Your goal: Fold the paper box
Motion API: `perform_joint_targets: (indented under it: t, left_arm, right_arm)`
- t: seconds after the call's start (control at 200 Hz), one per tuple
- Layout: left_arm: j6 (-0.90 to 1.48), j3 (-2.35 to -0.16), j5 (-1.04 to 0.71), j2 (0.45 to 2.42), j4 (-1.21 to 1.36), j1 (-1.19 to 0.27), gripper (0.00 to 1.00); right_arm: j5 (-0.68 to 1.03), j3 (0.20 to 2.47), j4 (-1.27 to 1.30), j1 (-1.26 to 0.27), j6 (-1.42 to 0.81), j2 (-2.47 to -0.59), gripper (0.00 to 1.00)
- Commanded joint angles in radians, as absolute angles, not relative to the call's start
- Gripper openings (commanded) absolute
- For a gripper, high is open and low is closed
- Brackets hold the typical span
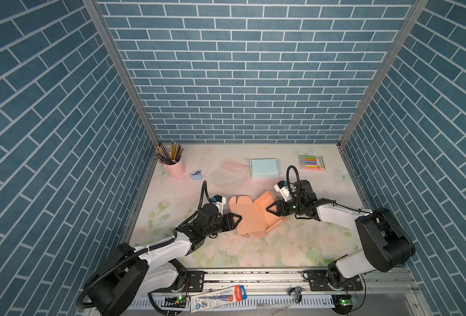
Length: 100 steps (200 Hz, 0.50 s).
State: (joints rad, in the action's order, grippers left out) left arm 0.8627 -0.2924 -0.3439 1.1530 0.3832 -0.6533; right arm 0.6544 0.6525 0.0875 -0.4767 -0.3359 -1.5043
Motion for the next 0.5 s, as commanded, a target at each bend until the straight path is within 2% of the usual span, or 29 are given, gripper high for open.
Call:
perform_joint_targets:
  t: [0.0, 0.27, 0.495]
  left_arm:
    - [0.877, -0.324, -0.346, 1.172, 0.429, -0.65, 0.4]
    - [0.887, -0.336, -0.337, 1.18, 0.413, -0.65, 0.19]
    - [0.902, -0.331, -0.318, 1.174, 0.405, -0.65, 0.13]
  right_arm:
    - [0.674, 0.638, 0.109, -0.474, -0.353, -1.467, 0.54]
    - [0.666, 0.618, 0.096, -0.474, -0.351, -1.424, 0.62]
    - [0.652, 0.598, 0.088, -0.474, -0.357, -1.383, 0.64]
